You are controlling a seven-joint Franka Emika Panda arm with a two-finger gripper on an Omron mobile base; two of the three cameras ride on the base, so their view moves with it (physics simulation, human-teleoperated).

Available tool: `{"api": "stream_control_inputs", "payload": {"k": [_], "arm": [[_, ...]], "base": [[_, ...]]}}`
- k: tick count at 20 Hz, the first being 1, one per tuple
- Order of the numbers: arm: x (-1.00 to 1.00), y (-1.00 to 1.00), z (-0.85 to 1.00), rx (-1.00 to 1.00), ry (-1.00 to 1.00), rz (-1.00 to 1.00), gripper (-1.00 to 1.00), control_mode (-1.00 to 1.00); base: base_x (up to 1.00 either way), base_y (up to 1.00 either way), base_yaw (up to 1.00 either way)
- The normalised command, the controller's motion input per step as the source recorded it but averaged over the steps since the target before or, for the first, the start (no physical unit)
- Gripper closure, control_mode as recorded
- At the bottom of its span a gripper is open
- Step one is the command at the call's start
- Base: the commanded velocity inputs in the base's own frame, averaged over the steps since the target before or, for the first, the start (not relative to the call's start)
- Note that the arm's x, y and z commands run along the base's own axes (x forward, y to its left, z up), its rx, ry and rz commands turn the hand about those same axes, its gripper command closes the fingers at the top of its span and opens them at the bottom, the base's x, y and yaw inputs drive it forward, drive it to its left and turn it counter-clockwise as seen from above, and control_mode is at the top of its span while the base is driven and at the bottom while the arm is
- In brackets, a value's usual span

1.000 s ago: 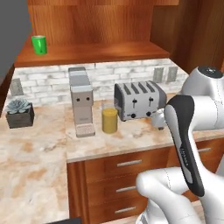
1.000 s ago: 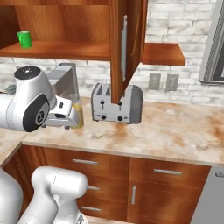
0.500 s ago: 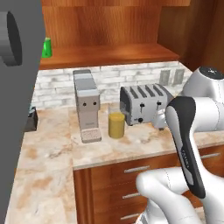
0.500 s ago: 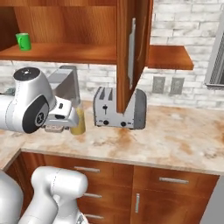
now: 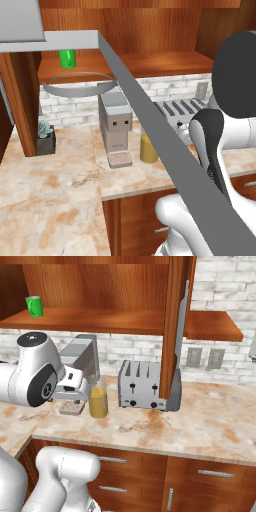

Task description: There is a tray on the dining counter. Grab the cup, mug, and pitcher and place them on the tray. The pitcher may be placed next to the tray if it cannot fit the tray.

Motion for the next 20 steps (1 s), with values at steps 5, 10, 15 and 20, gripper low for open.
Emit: {"api": "stream_control_inputs", "payload": {"k": [5,10,15,20], "arm": [[0.00,0.00,0.00,0.00,0.00,0.00,-1.00,1.00],[0.00,0.00,0.00,0.00,0.00,0.00,-1.00,1.00],[0.00,0.00,0.00,0.00,0.00,0.00,-1.00,-1.00],[-0.02,0.09,0.02,-0.01,-0.06,0.00,-1.00,-1.00]], "base": [[0.00,0.56,0.00],[0.00,0.43,0.00],[0.00,0.02,0.00],[0.00,0.00,0.00]]}}
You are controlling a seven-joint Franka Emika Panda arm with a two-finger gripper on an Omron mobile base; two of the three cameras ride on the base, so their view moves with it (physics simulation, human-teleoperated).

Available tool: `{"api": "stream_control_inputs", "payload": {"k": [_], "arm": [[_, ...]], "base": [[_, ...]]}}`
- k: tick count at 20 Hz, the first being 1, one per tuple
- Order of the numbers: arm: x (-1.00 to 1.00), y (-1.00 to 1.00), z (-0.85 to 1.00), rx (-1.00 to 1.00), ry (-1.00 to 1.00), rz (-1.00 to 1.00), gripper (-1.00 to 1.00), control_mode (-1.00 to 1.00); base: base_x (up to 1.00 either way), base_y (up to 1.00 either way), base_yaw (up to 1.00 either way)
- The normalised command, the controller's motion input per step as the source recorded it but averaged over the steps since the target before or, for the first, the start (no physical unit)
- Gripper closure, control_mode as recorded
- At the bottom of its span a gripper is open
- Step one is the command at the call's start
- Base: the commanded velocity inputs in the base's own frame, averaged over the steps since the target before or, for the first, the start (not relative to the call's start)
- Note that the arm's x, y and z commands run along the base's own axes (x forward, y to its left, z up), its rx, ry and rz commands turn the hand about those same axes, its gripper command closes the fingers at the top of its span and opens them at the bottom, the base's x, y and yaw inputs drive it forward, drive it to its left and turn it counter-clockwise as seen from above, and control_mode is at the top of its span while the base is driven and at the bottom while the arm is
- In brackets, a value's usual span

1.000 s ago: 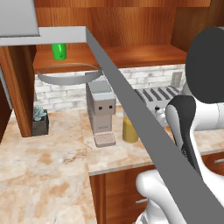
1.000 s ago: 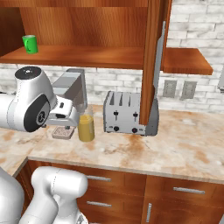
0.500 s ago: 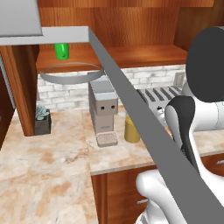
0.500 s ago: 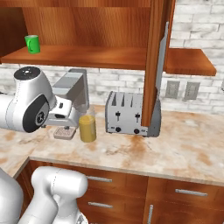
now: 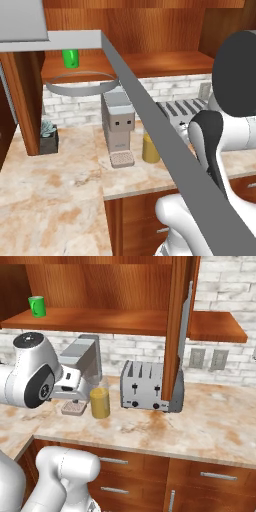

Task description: There is a tray on the dining counter. Grab the cup, mug, and pitcher and place them on the tray. The pitcher may be placed next to the tray if it cannot fit the tray.

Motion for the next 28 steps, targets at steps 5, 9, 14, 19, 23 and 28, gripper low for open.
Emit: {"api": "stream_control_inputs", "payload": {"k": [5,9,14,19,23,28], "arm": [[-0.15,0.48,0.18,-0.04,-0.20,0.00,-1.00,-1.00],[-0.15,0.38,0.34,0.00,-0.15,0.00,-1.00,-1.00],[-0.20,0.13,0.34,0.00,-0.11,0.00,-1.00,-1.00],[-0.13,0.13,0.24,0.00,-0.14,0.00,-1.00,-1.00],[-0.07,0.18,0.35,0.00,-0.14,0.00,-1.00,-1.00],[-0.02,0.07,0.36,0.00,-0.12,0.00,-1.00,-1.00]], "base": [[0.00,0.00,0.00],[0.00,0.00,0.00],[0.00,0.00,0.00],[0.00,0.00,0.00],[0.00,0.00,0.00],[0.00,0.00,0.00]]}}
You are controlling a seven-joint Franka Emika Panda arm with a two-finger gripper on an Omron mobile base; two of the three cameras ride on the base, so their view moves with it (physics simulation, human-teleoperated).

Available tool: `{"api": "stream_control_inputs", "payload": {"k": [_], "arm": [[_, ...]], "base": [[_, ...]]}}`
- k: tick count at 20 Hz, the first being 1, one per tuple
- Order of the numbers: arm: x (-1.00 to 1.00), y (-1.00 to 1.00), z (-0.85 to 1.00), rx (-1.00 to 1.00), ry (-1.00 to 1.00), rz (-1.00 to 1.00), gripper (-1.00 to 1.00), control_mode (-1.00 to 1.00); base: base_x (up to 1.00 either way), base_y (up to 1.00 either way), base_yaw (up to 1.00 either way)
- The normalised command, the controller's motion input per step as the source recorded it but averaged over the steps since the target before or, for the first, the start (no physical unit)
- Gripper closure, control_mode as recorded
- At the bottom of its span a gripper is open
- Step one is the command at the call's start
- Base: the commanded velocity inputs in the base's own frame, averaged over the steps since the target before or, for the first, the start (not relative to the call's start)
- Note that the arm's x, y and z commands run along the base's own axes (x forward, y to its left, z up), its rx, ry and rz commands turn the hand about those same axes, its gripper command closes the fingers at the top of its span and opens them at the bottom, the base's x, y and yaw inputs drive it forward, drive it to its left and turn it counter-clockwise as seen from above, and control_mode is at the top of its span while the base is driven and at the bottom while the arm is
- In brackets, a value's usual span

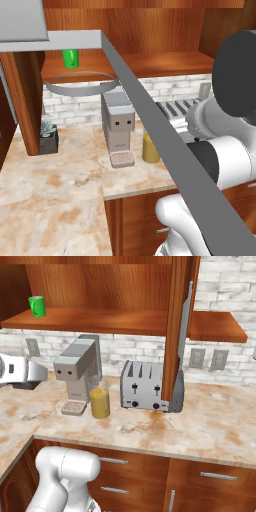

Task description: There is a tray on the dining counter. Grab the cup, mug, and pitcher and place them on the tray. The pitcher may be placed next to the tray if it cannot fit the tray.

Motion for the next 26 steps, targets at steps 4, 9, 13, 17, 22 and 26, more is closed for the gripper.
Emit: {"api": "stream_control_inputs", "payload": {"k": [4,9,13,17,22,26], "arm": [[-0.01,0.04,0.26,0.00,-0.12,0.01,-1.00,-1.00],[0.00,0.03,0.23,0.00,-0.11,0.01,-1.00,-1.00],[0.00,0.00,0.21,0.00,-0.08,0.00,-1.00,-1.00],[0.00,0.00,0.21,0.03,-0.05,0.02,-1.00,-1.00],[0.00,0.00,0.19,0.02,-0.01,0.03,-1.00,-1.00],[0.00,0.00,0.14,0.00,0.00,0.03,-1.00,-1.00]], "base": [[0.00,0.00,0.00],[0.00,0.00,0.00],[0.00,0.00,0.00],[0.00,0.00,0.00],[0.00,0.00,0.00],[0.00,0.00,0.00]]}}
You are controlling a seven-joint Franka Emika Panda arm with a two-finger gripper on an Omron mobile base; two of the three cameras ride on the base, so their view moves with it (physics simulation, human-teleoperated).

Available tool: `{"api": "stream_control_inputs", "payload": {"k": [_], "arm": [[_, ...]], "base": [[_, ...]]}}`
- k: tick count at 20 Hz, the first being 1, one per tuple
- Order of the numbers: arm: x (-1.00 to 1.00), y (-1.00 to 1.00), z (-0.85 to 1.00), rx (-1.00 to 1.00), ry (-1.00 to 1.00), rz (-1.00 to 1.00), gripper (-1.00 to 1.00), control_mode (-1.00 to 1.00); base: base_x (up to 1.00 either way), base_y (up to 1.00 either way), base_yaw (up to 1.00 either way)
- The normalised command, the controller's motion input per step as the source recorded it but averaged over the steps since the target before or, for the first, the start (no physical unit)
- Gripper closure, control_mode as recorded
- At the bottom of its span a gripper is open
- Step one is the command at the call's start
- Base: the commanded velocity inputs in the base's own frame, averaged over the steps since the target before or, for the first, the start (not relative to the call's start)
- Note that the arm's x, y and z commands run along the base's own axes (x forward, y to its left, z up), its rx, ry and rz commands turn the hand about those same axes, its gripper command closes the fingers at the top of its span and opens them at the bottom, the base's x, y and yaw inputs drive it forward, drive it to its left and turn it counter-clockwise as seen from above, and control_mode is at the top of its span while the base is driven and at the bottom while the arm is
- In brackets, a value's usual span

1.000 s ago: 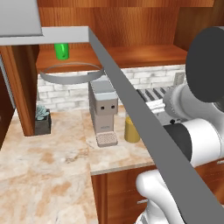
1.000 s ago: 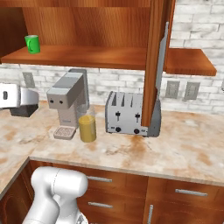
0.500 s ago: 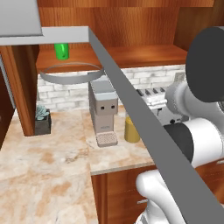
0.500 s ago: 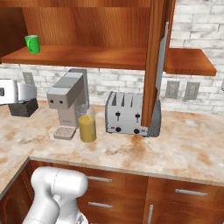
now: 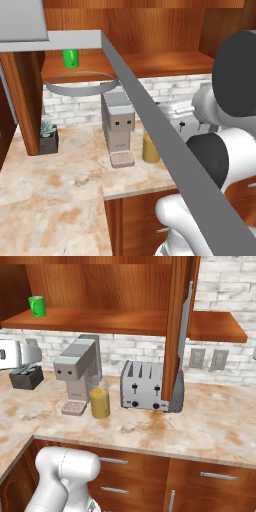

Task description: There is a tray on the dining counter. Grab the cup, mug, and pitcher and place them on the tray. The pitcher may be placed next to the tray if it cannot fit the tray.

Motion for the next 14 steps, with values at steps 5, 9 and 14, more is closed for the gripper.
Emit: {"api": "stream_control_inputs", "payload": {"k": [5,9,14], "arm": [[0.00,0.03,0.09,0.02,0.00,0.02,-1.00,-1.00],[0.00,0.07,0.09,0.05,0.00,0.01,-1.00,-1.00],[0.00,0.08,0.04,0.05,0.00,0.01,-1.00,-1.00]], "base": [[0.00,0.00,0.00],[0.00,0.00,0.00],[0.00,0.00,0.00]]}}
